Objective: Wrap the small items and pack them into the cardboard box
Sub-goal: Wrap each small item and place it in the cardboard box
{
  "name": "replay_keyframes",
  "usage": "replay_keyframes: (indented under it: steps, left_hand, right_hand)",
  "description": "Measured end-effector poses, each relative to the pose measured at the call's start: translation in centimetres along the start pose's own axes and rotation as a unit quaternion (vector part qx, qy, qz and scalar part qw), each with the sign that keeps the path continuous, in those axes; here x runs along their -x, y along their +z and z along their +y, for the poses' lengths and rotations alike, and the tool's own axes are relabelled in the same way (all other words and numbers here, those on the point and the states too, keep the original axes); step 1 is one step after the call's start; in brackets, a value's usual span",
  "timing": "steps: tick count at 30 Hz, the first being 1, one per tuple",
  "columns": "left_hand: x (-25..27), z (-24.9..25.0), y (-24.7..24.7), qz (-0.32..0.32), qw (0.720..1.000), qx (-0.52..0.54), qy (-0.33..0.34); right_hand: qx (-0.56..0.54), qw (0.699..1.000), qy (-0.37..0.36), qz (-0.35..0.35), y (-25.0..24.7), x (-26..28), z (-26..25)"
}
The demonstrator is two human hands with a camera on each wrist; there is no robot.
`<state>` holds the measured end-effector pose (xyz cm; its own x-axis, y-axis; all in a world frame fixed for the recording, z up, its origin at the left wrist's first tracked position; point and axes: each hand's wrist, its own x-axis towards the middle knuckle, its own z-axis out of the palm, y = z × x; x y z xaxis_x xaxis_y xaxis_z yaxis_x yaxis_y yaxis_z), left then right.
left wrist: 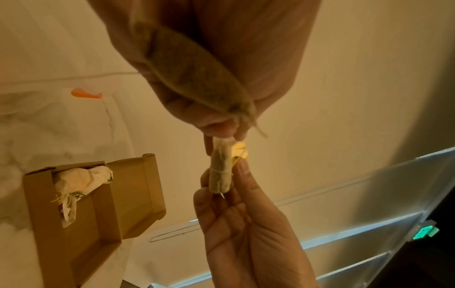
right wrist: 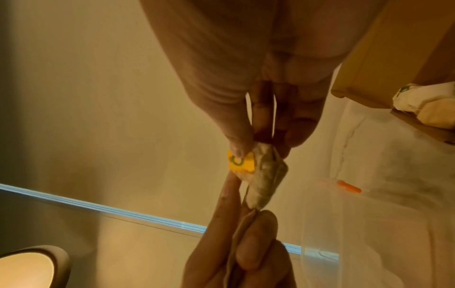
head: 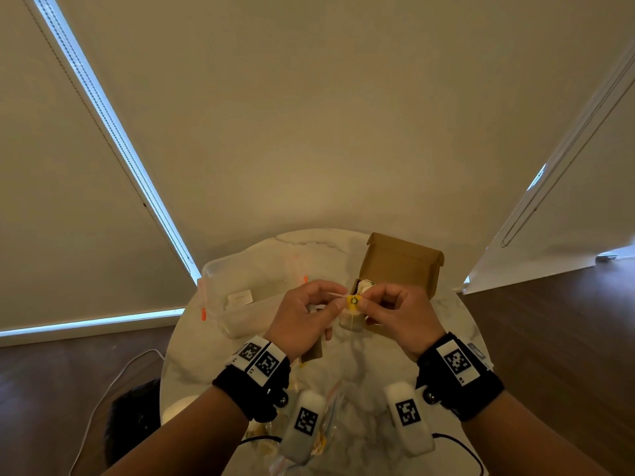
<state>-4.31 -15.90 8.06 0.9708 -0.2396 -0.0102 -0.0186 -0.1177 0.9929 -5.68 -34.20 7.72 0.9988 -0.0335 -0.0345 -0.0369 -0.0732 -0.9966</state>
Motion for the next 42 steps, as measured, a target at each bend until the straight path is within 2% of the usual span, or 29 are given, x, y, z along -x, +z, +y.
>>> replay_keyframes:
  steps: [3,6,10,13,15,18,22,28,31,33,36,39,42]
  left_hand:
    - [0.3,0.1,0.0,-0.017,0.998,0.053,-0.009]
    - [0.5,0.8,0.3,-0.025,0.993,0.093,-0.068]
    - [0.2,0.8,0.3,0.01,0.991,0.09,-0.101]
    - [-0.4,0.4,0.3,0.055,0.989,0.071,-0.116]
    - [-0.9,0.2,0.4,0.089,0.985,0.08,-0.121]
    - [-1.4,-0.2,0.4,0.126,0.981,0.089,-0.12]
    - [-1.4,-0.1,0.5,0.146,0.977,0.096,-0.121]
    - [-1.8,-0.3,0.1,0.181,0.96,0.181,-0.116]
    - [-2.1,-0.1,-0.7,0.195,0.943,0.244,-0.117]
    - [-2.3,-0.3,-1.4,0.209,0.935,0.265,-0.112]
    - [-2.4,-0.8,-2.3,0.209,0.946,0.227,-0.103]
    - [-2.1,-0.9,-2.8,0.192,0.964,0.165,-0.086]
    - [-2.1,-0.9,-3.0,0.196,0.969,0.135,-0.067]
  right_hand:
    - [-0.002,1.0,0.009,0.018,-0.2,-0.2,-0.1]
    - [-0.003,1.0,0.005,0.03,0.1,-0.3,0.0]
    - [-0.012,0.998,0.006,0.062,0.7,-0.4,0.0]
    - [0.091,0.991,-0.052,0.089,1.0,0.0,-0.2]
    - [0.163,0.982,-0.087,0.044,1.8,1.0,-0.8]
    - [0.213,0.972,-0.093,-0.039,3.5,2.1,-1.4]
    - [0.265,0.959,-0.082,-0.052,4.6,1.6,-1.1]
    - [0.178,0.98,-0.061,-0.068,3.9,1.4,-0.1]
    - [0.052,0.996,0.001,-0.074,2.6,1.8,0.9]
    - [-0.047,0.996,0.044,-0.066,1.8,2.1,1.2]
    - [-0.129,0.987,0.069,-0.058,0.8,2.3,1.3]
    - [-0.133,0.988,0.048,-0.058,0.3,2.1,1.4]
    - [-0.124,0.99,0.031,-0.056,0.0,1.7,1.4]
